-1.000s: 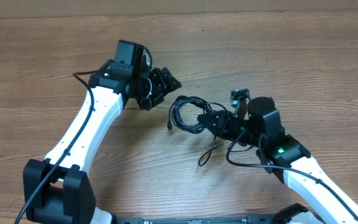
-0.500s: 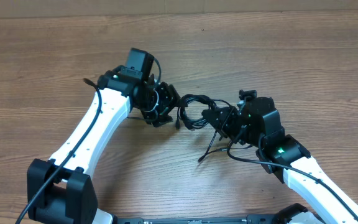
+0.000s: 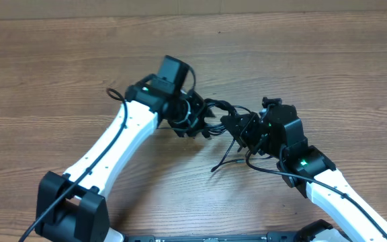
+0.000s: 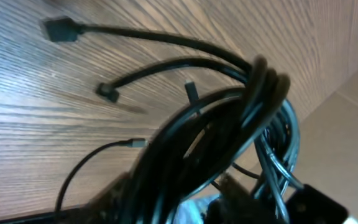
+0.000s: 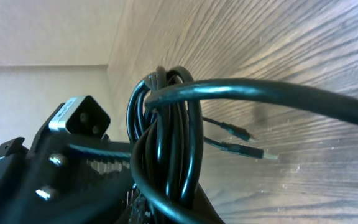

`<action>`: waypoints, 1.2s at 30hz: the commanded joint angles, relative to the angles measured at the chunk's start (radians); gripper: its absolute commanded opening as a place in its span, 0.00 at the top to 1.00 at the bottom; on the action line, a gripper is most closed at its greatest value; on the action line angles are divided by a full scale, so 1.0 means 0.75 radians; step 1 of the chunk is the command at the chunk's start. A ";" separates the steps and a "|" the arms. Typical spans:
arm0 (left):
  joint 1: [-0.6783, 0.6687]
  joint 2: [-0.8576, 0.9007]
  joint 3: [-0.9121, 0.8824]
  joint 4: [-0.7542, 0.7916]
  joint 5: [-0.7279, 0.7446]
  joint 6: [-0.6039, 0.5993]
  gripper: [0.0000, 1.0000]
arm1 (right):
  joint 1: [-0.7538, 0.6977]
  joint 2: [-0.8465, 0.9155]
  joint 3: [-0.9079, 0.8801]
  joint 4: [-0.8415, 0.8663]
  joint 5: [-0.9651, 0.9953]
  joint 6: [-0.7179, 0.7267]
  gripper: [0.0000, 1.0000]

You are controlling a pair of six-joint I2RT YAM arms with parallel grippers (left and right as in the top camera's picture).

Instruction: Untangle cables

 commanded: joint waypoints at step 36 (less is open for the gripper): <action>0.146 -0.020 0.020 0.118 0.060 1.656 0.96 | -0.004 -0.102 0.023 -0.065 -0.186 -0.832 0.00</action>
